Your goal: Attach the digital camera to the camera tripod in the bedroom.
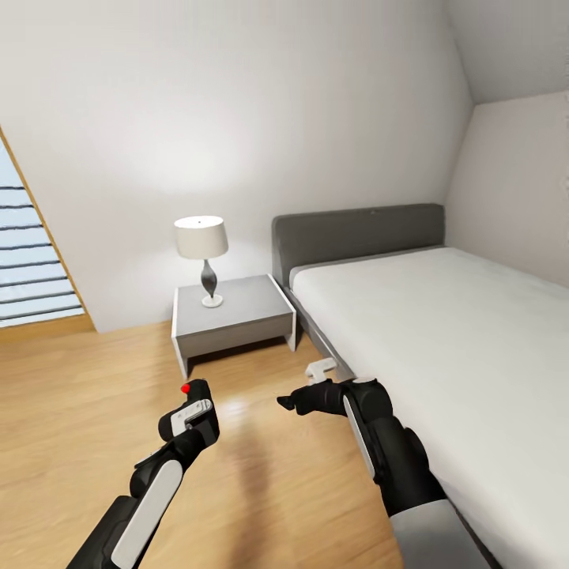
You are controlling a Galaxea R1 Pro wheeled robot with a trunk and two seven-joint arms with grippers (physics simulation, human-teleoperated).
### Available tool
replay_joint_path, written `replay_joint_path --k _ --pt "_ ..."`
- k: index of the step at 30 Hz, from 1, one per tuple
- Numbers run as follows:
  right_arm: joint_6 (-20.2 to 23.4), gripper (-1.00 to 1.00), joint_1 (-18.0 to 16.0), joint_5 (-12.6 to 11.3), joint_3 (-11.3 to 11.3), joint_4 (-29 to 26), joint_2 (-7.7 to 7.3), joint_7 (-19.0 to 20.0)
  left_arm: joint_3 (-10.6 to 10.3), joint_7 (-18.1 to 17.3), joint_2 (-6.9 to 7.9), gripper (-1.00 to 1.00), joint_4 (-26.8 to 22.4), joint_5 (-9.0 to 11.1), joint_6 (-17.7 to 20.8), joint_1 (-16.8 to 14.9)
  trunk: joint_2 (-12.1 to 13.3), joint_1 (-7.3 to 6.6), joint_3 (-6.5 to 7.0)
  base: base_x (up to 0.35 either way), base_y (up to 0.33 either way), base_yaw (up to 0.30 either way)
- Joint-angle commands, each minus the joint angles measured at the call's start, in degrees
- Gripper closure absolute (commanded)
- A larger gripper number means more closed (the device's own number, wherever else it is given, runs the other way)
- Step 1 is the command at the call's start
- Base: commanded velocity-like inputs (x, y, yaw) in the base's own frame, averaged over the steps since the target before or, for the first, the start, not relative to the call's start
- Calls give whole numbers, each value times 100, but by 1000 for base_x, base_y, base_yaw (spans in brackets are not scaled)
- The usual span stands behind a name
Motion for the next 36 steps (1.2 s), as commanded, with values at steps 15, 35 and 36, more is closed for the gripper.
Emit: replay_joint_path --k 15,35,36 --pt "-15 -100 -3 54 -4 3 2 41 6 58 -8 100 -6 58 5 -4 18 -40 327 0 0 0" --pt "-31 -100 -3 49 1 9 2 35 17 59 -14 100 99 72 5 -4 355 -246 737 0 0 0" --pt "-31 -100 -3 49 2 9 2 34 17 59 -14 100 100 72 5 -4 395 -268 755 0 0 0"
